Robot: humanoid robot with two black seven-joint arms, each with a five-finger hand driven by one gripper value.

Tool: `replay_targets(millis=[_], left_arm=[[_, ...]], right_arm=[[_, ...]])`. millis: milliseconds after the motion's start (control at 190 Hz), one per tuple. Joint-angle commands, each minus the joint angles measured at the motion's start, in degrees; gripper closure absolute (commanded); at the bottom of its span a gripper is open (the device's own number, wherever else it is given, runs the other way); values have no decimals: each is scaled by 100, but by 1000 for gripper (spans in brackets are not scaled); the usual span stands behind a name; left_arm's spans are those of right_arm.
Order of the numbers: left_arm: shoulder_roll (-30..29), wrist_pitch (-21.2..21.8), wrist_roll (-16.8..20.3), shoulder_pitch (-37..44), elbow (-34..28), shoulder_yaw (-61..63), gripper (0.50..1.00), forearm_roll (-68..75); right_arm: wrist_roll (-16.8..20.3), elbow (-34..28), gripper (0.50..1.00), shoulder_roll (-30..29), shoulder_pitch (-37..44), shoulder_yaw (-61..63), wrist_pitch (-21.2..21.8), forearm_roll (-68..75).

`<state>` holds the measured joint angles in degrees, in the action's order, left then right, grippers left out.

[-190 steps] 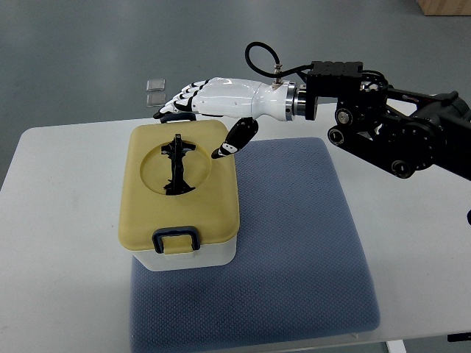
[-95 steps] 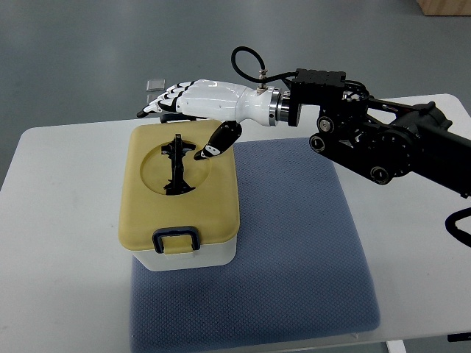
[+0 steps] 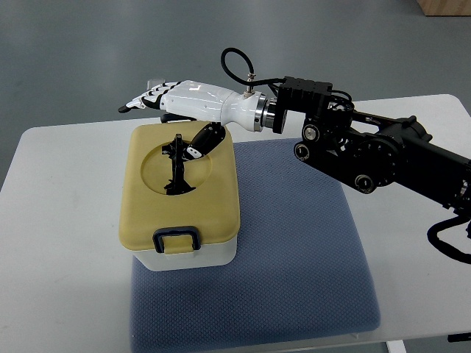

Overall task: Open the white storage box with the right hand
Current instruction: 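Lower the right hand and grasp the black handle on the lid, then lift the yellow lid off the white box with the right hand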

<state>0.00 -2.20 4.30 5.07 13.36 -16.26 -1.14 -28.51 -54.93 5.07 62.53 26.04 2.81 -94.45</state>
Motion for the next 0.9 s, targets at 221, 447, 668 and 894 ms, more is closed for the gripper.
replay_targets(millis=[221, 447, 668, 894], left_arm=[[0, 0, -8, 11, 0, 0, 500, 0], [0, 0, 1, 3, 0, 0, 500, 0], [0, 0, 1, 3, 0, 0, 500, 0], [0, 0, 1, 11, 0, 0, 500, 0]], right_arm=[[39, -9, 583, -111, -223, 7, -211, 67], [21, -61, 1000, -120, -285, -2, -483, 59], [21, -123, 1000, -111, -285, -2, -677, 50], [-23, -316, 1000, 56, -232, 7, -914, 67]])
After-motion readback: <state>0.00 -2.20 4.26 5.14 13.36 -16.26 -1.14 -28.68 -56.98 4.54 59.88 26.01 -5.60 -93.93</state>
